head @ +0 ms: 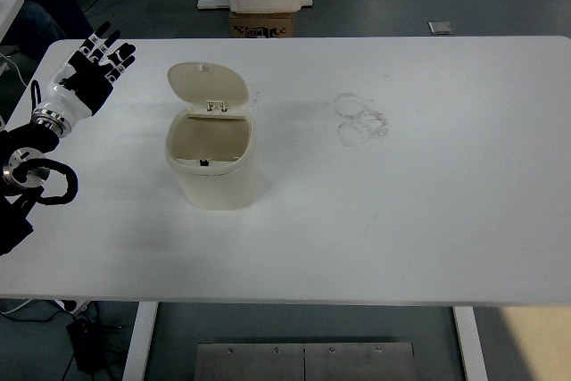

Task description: Close trash bin

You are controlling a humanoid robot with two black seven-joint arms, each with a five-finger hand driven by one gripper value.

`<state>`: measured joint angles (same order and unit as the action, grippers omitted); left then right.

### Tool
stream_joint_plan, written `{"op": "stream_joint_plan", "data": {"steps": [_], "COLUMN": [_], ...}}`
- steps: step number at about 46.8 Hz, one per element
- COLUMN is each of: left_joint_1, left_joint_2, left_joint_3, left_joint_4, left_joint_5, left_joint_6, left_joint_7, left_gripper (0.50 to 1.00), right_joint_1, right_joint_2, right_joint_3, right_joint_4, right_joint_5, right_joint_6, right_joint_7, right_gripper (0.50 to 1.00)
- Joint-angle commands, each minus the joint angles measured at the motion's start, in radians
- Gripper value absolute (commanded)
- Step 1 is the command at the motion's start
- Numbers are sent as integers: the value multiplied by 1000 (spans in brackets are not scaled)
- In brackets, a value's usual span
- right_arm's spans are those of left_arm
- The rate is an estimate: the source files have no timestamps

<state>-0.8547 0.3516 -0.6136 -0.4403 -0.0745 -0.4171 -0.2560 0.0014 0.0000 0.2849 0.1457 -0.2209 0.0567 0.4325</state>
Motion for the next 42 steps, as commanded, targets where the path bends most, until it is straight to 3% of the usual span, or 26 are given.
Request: {"op": "stream_joint_plan", "data": {"steps": [1,42], "left_joint_1": [2,-13], "left_joint_2": [0,1], "left_joint_3": [3,-5], "left_joint_4": [0,-23], "left_joint_5": [4,-4], "left_joint_6": [-2,8], "left_joint_7": [0,4], "left_gripper": [1000,1000], "right_joint_1": [0,0], "right_joint_2": [0,0], "right_joint_3": [-1,-1], "right_joint_4": [0,0], "right_joint_5": [0,0], "right_joint_6": [0,0], "right_joint_7": [0,0], "right_gripper": [991,991]}}
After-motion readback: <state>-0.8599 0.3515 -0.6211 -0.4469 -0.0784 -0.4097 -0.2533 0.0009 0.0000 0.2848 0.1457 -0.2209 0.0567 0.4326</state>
